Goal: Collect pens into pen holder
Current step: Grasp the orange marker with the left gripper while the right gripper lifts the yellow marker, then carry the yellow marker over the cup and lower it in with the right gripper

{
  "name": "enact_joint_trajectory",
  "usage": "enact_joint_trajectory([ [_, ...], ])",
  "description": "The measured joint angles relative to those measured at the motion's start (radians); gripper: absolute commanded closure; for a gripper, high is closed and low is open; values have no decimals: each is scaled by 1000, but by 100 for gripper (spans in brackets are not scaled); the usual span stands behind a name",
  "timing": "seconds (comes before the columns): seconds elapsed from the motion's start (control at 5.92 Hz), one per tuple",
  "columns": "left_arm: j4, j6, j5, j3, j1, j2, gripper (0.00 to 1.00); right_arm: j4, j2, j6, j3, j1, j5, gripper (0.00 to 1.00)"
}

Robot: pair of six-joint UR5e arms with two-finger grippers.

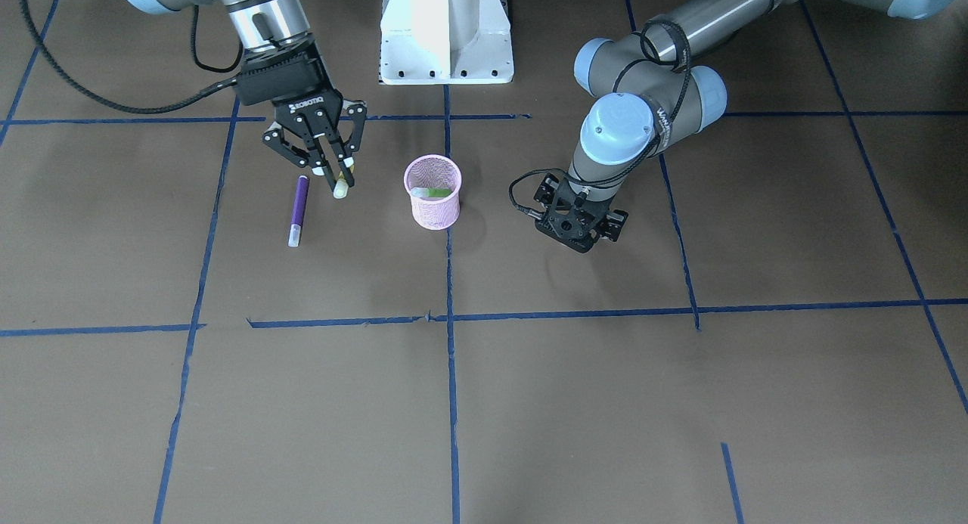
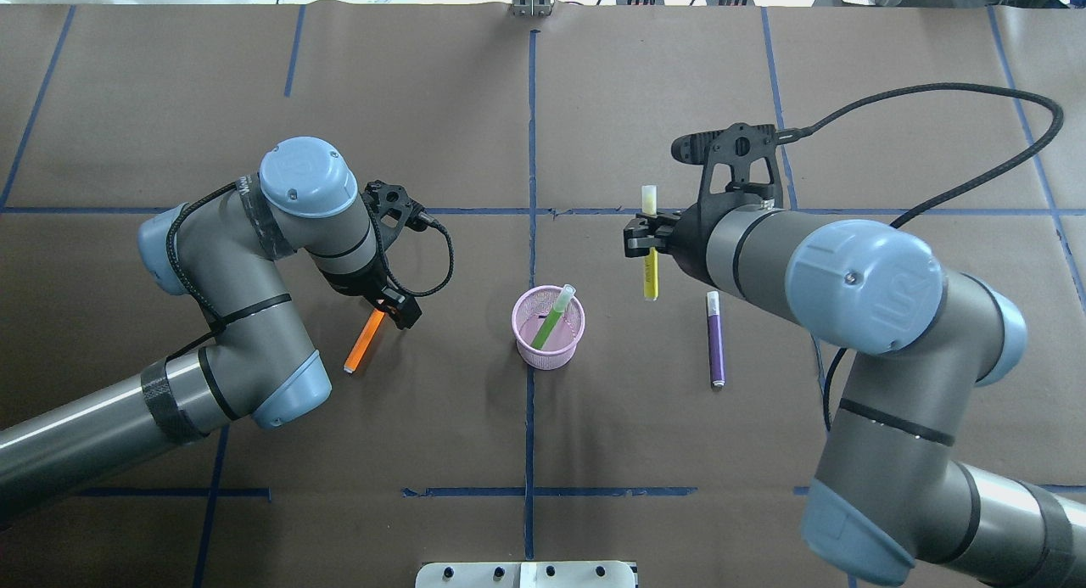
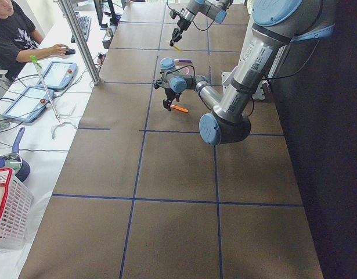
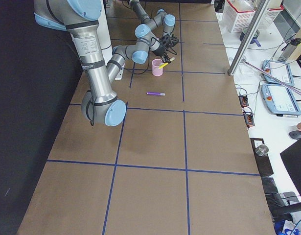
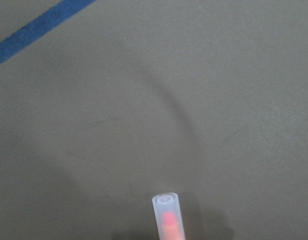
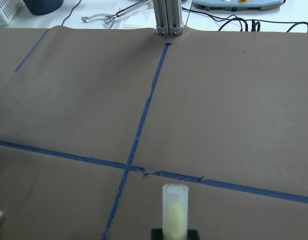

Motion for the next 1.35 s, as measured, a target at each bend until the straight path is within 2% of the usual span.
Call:
enact_joint_trajectory([
  [0.34,0,0,2,-11,-3,0,0,-15,43,3,-24,-48,-78,100],
  [1.35,1,0,6,-22,-1,2,0,-17,164,44,-137,-130,-213,99],
])
